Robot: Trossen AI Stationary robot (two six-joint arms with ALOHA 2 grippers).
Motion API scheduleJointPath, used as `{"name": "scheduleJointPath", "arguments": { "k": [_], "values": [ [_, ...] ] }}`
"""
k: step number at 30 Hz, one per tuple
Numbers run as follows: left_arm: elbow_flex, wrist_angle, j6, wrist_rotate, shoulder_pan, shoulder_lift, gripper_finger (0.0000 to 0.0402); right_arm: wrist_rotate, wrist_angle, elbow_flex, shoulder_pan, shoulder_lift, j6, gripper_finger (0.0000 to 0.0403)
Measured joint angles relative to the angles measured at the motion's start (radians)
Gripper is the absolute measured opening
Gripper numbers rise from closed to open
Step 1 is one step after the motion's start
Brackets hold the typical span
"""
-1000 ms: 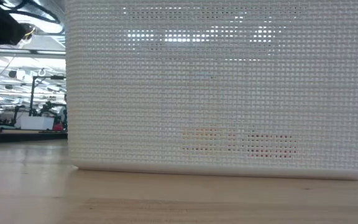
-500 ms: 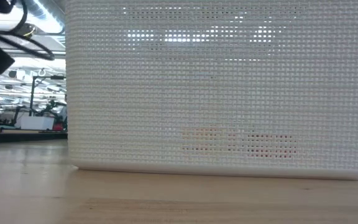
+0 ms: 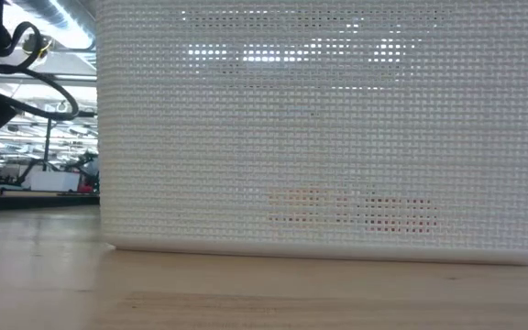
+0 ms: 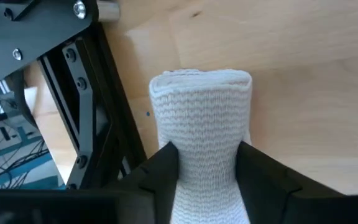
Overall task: Pick & place medical supplies in basket/bin
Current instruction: Put the bottom white bandage into the white bin
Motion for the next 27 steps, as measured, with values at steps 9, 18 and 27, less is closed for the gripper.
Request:
{"name": "scheduleJointPath", "arguments": {
  "k": [9, 18, 27],
  "values": [
    [0.118, -0.255, 0.026, -0.092, -0.001, -0.010, 0.0032, 0.000, 0.000, 0.000, 0.000, 0.000, -0.001, 0.0259],
    [0.323, -0.395, 0.023, -0.447, 0.000, -0.045, 0.0014, 0.000, 0.001, 0.000, 0.000, 0.000, -0.020, 0.0259],
    [0.382, -0.393, 0.105, -0.699, 0.060, -0.108, 0.0013, 0.000, 0.002, 0.000, 0.000, 0.000, -0.016, 0.0259]
  ]
}}
